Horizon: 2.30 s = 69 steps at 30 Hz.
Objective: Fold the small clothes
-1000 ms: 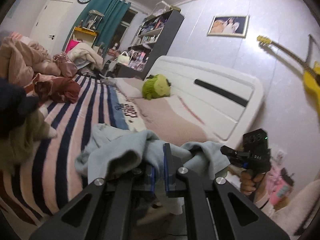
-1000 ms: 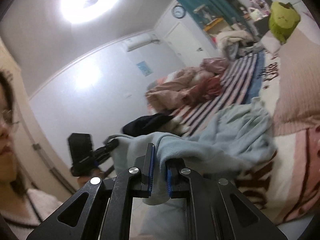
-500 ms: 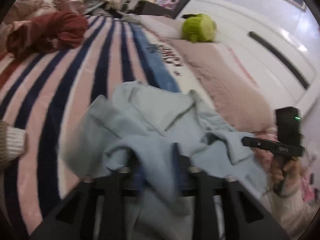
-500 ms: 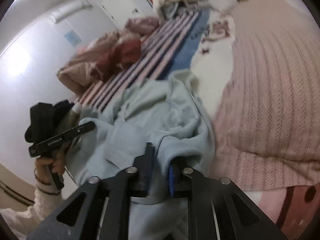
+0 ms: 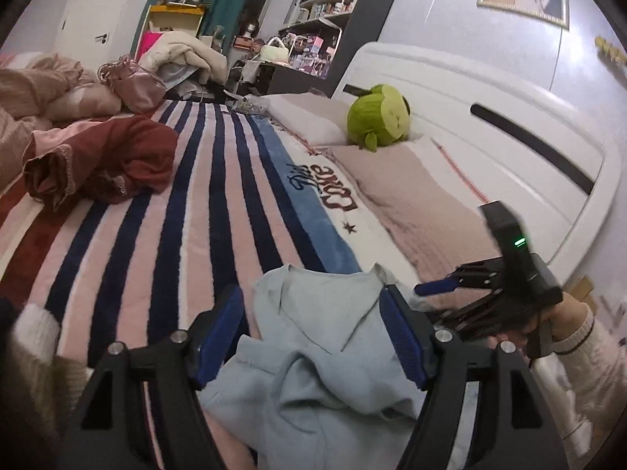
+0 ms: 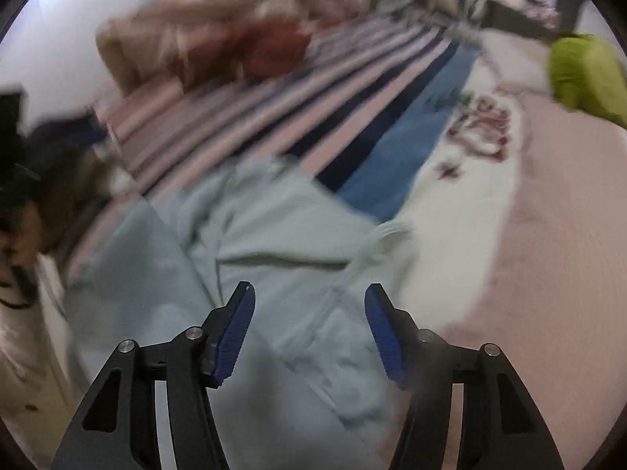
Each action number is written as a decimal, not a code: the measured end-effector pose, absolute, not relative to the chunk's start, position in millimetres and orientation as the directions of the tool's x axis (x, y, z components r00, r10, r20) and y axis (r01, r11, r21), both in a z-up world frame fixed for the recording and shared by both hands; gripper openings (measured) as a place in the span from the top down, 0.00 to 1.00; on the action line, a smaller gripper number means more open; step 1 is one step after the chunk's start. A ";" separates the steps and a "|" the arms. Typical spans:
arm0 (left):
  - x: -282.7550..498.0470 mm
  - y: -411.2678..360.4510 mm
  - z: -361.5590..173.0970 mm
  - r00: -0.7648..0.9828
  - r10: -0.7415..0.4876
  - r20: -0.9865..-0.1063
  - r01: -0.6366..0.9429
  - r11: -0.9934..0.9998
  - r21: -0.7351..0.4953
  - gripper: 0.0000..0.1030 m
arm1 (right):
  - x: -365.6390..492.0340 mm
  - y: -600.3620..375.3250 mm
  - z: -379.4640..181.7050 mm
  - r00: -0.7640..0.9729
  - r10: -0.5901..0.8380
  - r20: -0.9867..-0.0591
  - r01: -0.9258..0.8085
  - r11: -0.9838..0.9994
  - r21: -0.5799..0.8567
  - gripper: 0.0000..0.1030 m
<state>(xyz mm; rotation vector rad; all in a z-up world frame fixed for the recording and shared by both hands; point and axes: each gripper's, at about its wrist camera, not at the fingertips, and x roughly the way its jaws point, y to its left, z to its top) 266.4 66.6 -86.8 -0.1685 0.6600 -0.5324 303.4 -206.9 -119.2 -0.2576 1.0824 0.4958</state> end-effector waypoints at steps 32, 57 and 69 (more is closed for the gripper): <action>268.2 60.1 -120.9 0.646 -0.499 -0.577 0.387 0.866 -0.317 0.33 | 326.2 -201.5 -162.4 0.470 -0.203 -0.859 -0.328 0.863 -0.384 0.97; 223.8 65.9 -111.3 0.545 -0.567 -0.618 0.527 0.804 -0.274 0.26 | 226.9 -266.3 -67.3 0.469 0.254 -0.846 -0.480 0.877 -0.003 0.34; 217.2 11.8 -154.2 0.597 -0.252 -0.762 0.526 0.840 0.134 0.22 | 176.2 -204.3 -139.6 0.540 0.108 -0.835 -0.634 0.703 -0.320 0.36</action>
